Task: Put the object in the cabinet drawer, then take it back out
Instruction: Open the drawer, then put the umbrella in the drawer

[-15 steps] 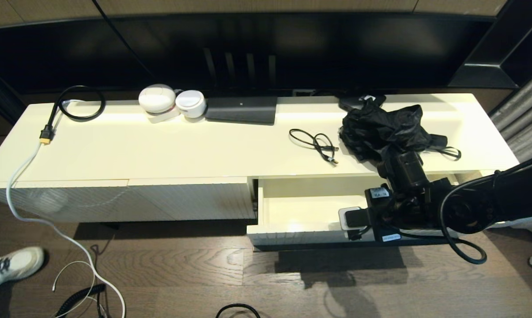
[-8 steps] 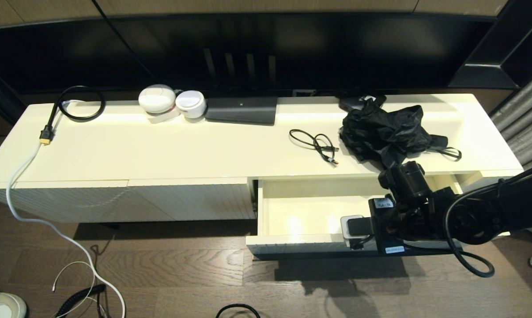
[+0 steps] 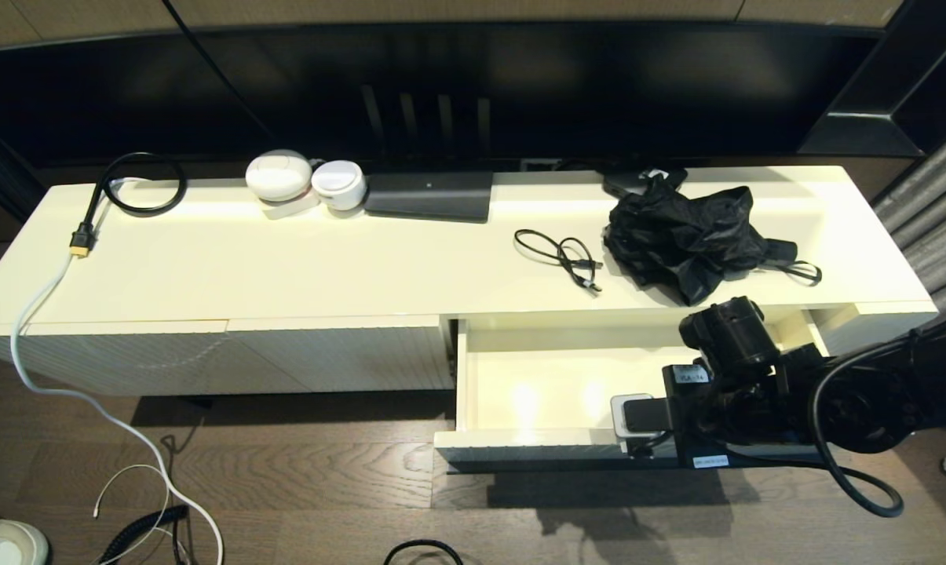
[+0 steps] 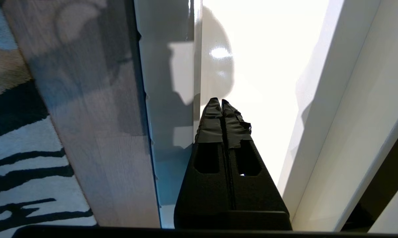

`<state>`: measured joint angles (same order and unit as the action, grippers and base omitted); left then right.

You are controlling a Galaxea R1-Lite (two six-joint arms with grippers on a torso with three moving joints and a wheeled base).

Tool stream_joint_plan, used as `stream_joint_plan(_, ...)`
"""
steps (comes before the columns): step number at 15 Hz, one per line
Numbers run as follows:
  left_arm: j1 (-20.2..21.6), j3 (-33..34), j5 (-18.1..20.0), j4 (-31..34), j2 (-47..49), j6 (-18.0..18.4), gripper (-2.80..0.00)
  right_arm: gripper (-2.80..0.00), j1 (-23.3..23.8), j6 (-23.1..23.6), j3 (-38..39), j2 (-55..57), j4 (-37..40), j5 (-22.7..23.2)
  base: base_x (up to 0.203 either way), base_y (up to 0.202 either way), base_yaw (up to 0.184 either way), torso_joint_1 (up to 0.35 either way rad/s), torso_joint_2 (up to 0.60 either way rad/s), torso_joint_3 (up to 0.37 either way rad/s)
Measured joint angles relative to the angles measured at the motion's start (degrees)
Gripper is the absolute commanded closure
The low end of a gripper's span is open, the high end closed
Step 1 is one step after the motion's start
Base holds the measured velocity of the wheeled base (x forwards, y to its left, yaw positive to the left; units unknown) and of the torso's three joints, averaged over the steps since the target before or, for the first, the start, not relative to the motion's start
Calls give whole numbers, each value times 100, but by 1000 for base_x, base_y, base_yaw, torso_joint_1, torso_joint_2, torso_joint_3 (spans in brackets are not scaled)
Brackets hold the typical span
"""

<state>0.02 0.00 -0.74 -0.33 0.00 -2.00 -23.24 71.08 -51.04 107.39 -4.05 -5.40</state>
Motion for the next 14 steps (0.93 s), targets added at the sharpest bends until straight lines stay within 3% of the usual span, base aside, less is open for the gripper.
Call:
stream_joint_plan(9, -2, 0, -2, 0, 0, 0, 0, 0, -18, -39, 441, -394, -17, 20, 0, 0, 0, 0, 0, 0)
stream_joint_plan(14, 0, 0, 0, 0, 0, 2, 0, 0, -11, -10, -58, -830, -113, -88, 0, 0, 0, 0, 0, 0)
